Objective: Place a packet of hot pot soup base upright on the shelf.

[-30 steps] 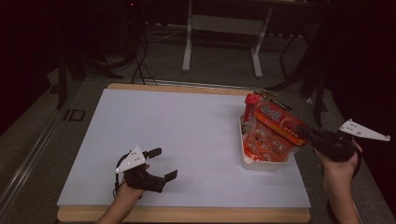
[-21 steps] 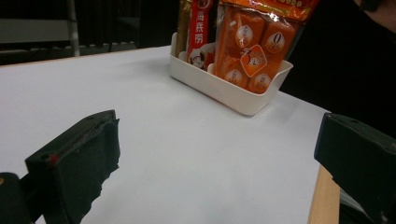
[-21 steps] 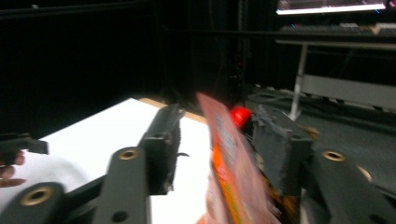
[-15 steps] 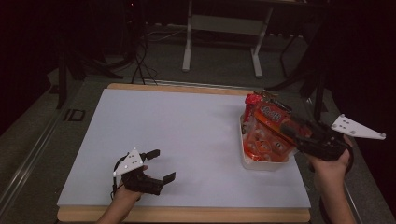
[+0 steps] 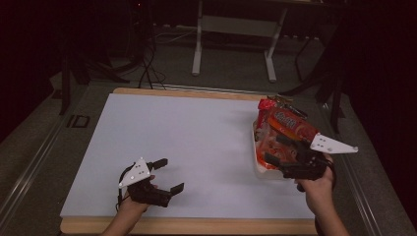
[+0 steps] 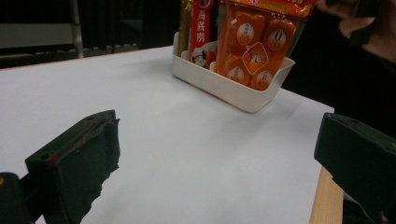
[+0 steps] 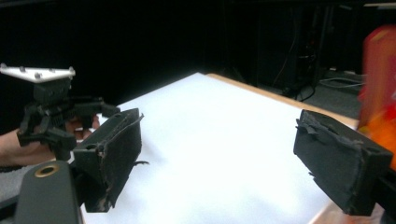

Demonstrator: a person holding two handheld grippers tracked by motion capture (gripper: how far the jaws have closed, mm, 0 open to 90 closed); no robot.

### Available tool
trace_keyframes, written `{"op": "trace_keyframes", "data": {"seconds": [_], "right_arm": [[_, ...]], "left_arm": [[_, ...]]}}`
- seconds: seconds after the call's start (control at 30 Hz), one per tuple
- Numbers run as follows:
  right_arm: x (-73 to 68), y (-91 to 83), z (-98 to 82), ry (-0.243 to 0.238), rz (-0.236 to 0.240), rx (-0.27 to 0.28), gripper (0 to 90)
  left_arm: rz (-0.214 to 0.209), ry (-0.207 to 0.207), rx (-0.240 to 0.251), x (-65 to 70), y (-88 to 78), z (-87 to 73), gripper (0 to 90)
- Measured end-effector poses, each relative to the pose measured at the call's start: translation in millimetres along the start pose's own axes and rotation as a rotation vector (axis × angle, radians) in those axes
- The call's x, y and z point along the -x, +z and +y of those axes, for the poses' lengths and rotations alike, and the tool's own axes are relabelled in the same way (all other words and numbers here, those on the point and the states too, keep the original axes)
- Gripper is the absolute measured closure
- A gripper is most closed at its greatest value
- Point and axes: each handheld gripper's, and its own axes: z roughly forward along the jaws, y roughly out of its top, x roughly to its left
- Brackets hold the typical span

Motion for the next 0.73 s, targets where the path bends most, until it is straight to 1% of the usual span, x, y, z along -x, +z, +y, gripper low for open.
{"op": "trace_keyframes", "data": {"seconds": [0.07, 0.1, 0.13, 0.17, 0.2, 0.27, 0.33, 0.43, 0.47, 0.57, 0.63, 0.73], "right_arm": [[-4.0, 6.7, -9.6, -0.024, 0.004, -0.024, 13.9], [-5.6, 9.7, -14.4, -0.026, 0.007, -0.029, 13.9], [-6.6, 13.0, -18.6, -0.022, 0.027, -0.037, 13.9], [-8.1, 16.0, -22.3, -0.025, 0.033, -0.050, 13.9], [-9.9, 18.9, -25.8, -0.034, 0.027, -0.062, 14.1], [-12.7, 24.4, -33.1, -0.041, 0.036, -0.074, 14.1], [-14.4, 29.9, -41.2, -0.033, 0.033, -0.087, 14.3], [-14.2, 38.3, -52.2, -0.015, 0.056, -0.102, 14.3], [-14.1, 40.8, -54.5, -0.021, 0.056, -0.115, 14.3], [-14.7, 45.1, -59.4, -0.032, 0.060, -0.133, 14.2], [-14.2, 46.4, -61.1, -0.029, 0.062, -0.140, 14.1], [-12.2, 45.7, -62.4, -0.016, 0.068, -0.134, 13.9]], "left_arm": [[-0.002, -0.001, 0.001, 0.4, 0.1, 0.1, 0.8], [-0.002, 0.003, 0.001, 0.5, 0.1, 0.0, 0.8], [-0.002, 0.005, 0.001, 0.6, 0.2, -0.2, 0.8], [-0.005, 0.002, -0.003, 0.6, 0.5, -0.5, 0.8], [-0.004, 0.002, -0.002, 0.8, 0.8, -0.8, 0.8], [-0.007, 0.004, -0.003, 1.3, 1.1, -1.0, 0.8], [-0.007, 0.015, -0.002, 2.0, 1.2, -1.0, 0.9], [-0.012, 0.021, -0.004, 2.6, 2.0, -1.1, 0.8], [-0.014, 0.019, -0.004, 2.5, 2.5, -1.3, 0.8], [-0.019, 0.019, -0.004, 3.1, 3.6, -1.7, 0.9], [-0.021, 0.020, -0.003, 3.7, 3.8, -1.8, 0.8], [-0.023, 0.025, -0.003, 4.3, 4.0, -1.5, 0.8]]}}
